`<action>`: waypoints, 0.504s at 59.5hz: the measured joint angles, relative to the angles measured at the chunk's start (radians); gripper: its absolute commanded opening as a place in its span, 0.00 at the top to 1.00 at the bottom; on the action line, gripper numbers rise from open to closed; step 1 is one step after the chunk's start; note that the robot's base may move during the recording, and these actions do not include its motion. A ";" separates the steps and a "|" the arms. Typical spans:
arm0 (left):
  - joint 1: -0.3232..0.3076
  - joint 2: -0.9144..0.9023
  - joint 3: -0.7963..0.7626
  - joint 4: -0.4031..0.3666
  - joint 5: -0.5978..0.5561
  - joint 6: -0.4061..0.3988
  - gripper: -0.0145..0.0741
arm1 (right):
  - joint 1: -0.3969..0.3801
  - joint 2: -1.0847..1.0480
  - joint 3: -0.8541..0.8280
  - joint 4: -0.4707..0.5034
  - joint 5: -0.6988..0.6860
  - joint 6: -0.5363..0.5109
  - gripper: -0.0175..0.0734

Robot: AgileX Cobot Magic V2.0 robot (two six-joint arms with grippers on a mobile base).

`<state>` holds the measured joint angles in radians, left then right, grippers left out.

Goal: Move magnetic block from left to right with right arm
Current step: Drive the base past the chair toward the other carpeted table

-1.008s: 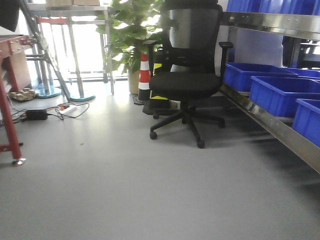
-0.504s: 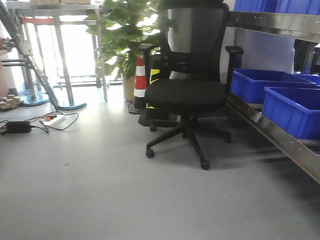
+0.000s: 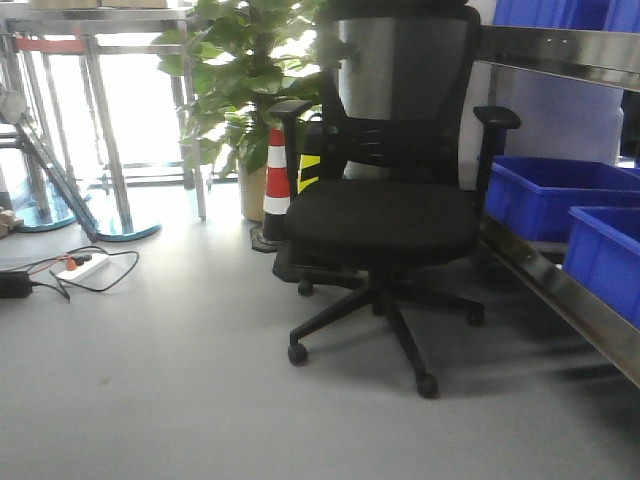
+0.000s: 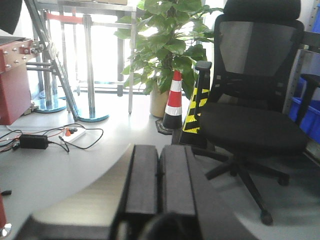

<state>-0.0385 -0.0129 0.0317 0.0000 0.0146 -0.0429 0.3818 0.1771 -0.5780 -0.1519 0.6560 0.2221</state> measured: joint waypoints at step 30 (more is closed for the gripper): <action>0.000 0.000 0.000 0.000 0.000 0.000 0.97 | 0.000 0.000 0.000 0.000 0.000 0.000 0.64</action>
<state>-0.0385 -0.0129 0.0317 0.0000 0.0146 -0.0429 0.3818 0.1771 -0.5780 -0.1519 0.6560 0.2221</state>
